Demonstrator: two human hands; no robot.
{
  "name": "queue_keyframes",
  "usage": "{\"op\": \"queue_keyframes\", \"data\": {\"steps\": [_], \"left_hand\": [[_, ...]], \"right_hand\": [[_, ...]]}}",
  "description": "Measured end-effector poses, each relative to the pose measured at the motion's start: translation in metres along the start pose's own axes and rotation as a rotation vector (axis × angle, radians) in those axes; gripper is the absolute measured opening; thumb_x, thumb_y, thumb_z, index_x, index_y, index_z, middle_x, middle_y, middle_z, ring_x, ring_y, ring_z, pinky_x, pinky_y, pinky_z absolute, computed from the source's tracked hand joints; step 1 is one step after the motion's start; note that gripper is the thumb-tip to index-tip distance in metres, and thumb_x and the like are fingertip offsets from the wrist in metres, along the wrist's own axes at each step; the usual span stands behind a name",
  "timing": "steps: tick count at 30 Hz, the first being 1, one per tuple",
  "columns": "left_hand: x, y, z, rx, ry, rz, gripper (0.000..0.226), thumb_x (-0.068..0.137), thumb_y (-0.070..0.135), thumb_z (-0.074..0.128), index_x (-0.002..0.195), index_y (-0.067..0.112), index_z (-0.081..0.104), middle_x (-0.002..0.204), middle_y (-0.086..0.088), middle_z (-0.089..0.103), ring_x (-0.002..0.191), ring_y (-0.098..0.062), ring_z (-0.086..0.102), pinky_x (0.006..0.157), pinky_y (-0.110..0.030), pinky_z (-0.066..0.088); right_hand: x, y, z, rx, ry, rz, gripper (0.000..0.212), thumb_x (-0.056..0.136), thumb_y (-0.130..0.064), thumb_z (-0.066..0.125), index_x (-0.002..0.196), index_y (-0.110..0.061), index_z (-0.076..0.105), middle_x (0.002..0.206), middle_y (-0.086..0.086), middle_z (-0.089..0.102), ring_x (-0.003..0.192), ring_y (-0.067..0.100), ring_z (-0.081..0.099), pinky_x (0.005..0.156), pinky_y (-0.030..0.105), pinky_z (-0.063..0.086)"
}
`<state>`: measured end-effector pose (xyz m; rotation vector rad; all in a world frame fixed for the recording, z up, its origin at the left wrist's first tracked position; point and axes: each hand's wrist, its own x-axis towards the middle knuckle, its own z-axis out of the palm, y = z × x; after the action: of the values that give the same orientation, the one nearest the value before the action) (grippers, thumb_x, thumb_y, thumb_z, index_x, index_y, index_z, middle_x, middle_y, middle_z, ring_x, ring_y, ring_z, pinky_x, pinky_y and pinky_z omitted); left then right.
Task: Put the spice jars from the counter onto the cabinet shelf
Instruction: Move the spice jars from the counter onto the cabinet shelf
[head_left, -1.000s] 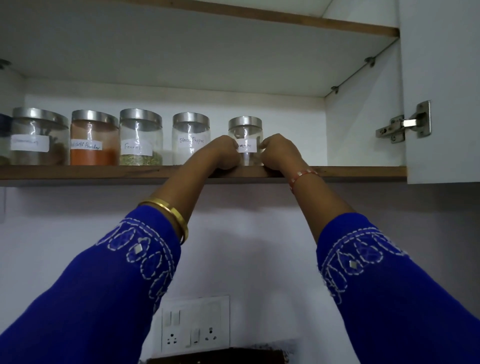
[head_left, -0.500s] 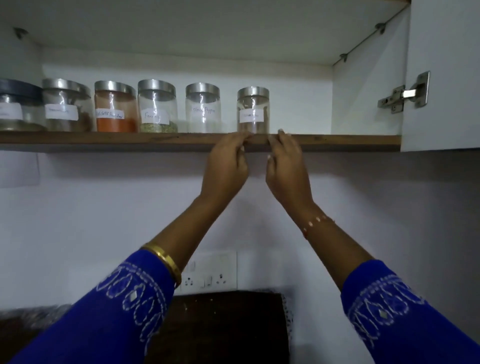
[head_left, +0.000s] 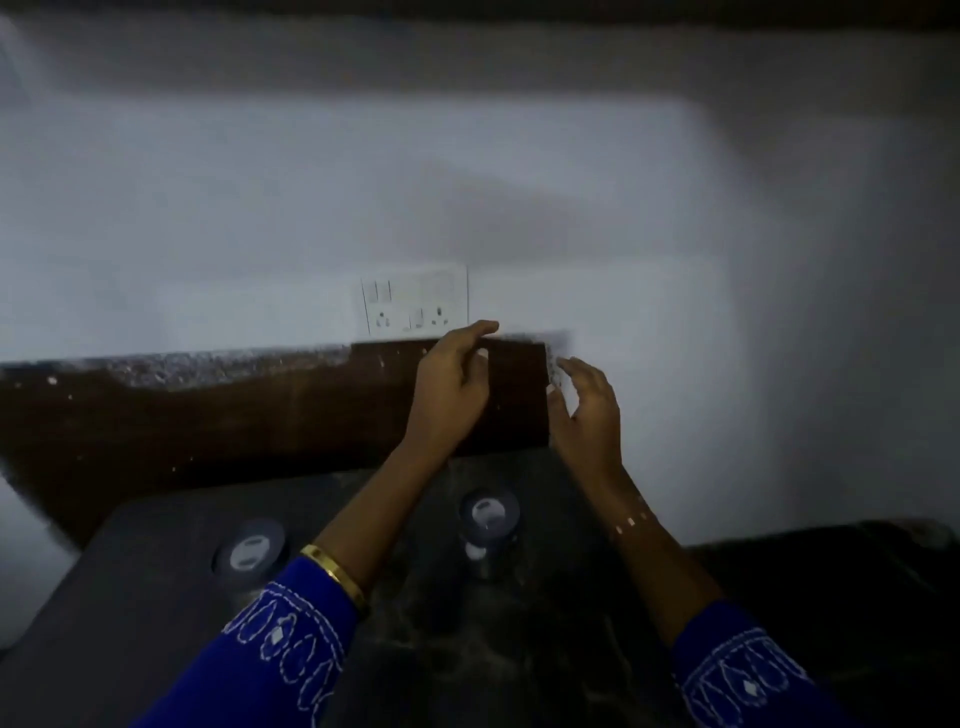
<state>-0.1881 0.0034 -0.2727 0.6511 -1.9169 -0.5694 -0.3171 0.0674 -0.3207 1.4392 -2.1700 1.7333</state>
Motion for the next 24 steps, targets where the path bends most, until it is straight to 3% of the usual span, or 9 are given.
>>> {"op": "queue_keyframes", "data": {"steps": [1,4,6,8,12,16,18,21,24], "left_hand": [[-0.012,-0.006,0.004,-0.019,-0.018,-0.043,0.033,0.092,0.001,0.046,0.123,0.005,0.056,0.123,-0.013,0.061,0.107,-0.013,0.058,0.095,-0.019,0.045],[-0.047,-0.025,0.015,-0.070,-0.065,-0.182,0.034,0.091,-0.001,0.046,0.123,0.003,0.055,0.127,-0.010,0.058,0.113,-0.005,0.050,0.089,0.004,0.036],[-0.066,-0.037,0.023,-0.079,-0.098,-0.274,0.034,0.091,-0.003,0.046,0.123,0.002,0.055,0.128,-0.011,0.058,0.114,-0.008,0.050,0.084,0.009,0.034],[-0.082,-0.047,0.028,-0.097,-0.126,-0.415,0.035,0.091,-0.002,0.046,0.124,0.003,0.055,0.129,-0.010,0.058,0.113,-0.008,0.050,0.088,0.003,0.035],[-0.112,-0.071,0.031,-0.147,-0.172,-0.695,0.035,0.091,0.002,0.047,0.125,0.006,0.054,0.129,-0.012,0.059,0.118,-0.021,0.055,0.103,-0.033,0.044],[-0.136,-0.088,0.022,-0.151,-0.201,-0.837,0.037,0.091,0.001,0.046,0.128,0.004,0.050,0.131,-0.014,0.056,0.121,-0.023,0.053,0.100,-0.031,0.042],[-0.143,-0.096,0.017,-0.121,-0.210,-0.884,0.037,0.092,0.003,0.047,0.129,0.006,0.049,0.134,-0.013,0.054,0.123,-0.022,0.051,0.104,-0.033,0.040],[-0.149,-0.105,0.013,-0.101,-0.218,-0.931,0.037,0.092,0.005,0.048,0.128,0.007,0.050,0.133,-0.012,0.054,0.122,-0.022,0.052,0.105,-0.036,0.042],[-0.154,-0.108,0.012,-0.123,-0.223,-0.979,0.038,0.092,0.005,0.048,0.129,0.007,0.049,0.135,-0.012,0.053,0.125,-0.022,0.049,0.107,-0.038,0.040]], "right_hand": [[-0.010,0.008,0.001,-0.001,-0.023,0.042,0.038,0.093,-0.014,0.053,0.130,-0.007,0.052,0.136,0.011,0.052,0.128,0.024,0.046,0.107,0.031,0.037],[-0.036,0.027,0.006,-0.020,-0.132,0.145,0.038,0.091,-0.017,0.056,0.128,-0.011,0.053,0.134,0.007,0.052,0.126,0.020,0.047,0.103,0.027,0.038],[-0.049,0.038,0.015,-0.067,-0.254,0.177,0.040,0.090,-0.018,0.058,0.129,-0.011,0.052,0.135,0.007,0.050,0.127,0.020,0.046,0.101,0.025,0.035],[-0.059,0.049,0.028,-0.131,-0.411,0.210,0.048,0.089,-0.021,0.060,0.134,-0.012,0.047,0.143,0.007,0.041,0.132,0.021,0.039,0.106,0.028,0.032],[-0.070,0.067,0.054,-0.234,-0.651,0.305,0.071,0.084,-0.024,0.065,0.145,-0.016,0.029,0.153,0.010,0.020,0.140,0.027,0.027,0.113,0.037,0.028],[-0.072,0.080,0.077,-0.280,-0.819,0.407,0.093,0.079,-0.028,0.072,0.150,-0.025,0.012,0.158,0.014,-0.001,0.145,0.034,0.012,0.117,0.046,0.023],[-0.074,0.085,0.085,-0.260,-0.824,0.421,0.086,0.081,-0.024,0.070,0.149,-0.023,0.018,0.158,0.013,-0.001,0.145,0.033,0.011,0.117,0.044,0.021],[-0.083,0.092,0.089,-0.220,-0.706,0.361,0.062,0.084,-0.019,0.066,0.140,-0.015,0.040,0.156,0.013,0.010,0.143,0.029,0.020,0.116,0.038,0.023],[-0.094,0.097,0.088,-0.180,-0.620,0.315,0.050,0.084,-0.015,0.066,0.132,-0.010,0.051,0.152,0.013,0.020,0.140,0.027,0.027,0.116,0.039,0.028]]}}
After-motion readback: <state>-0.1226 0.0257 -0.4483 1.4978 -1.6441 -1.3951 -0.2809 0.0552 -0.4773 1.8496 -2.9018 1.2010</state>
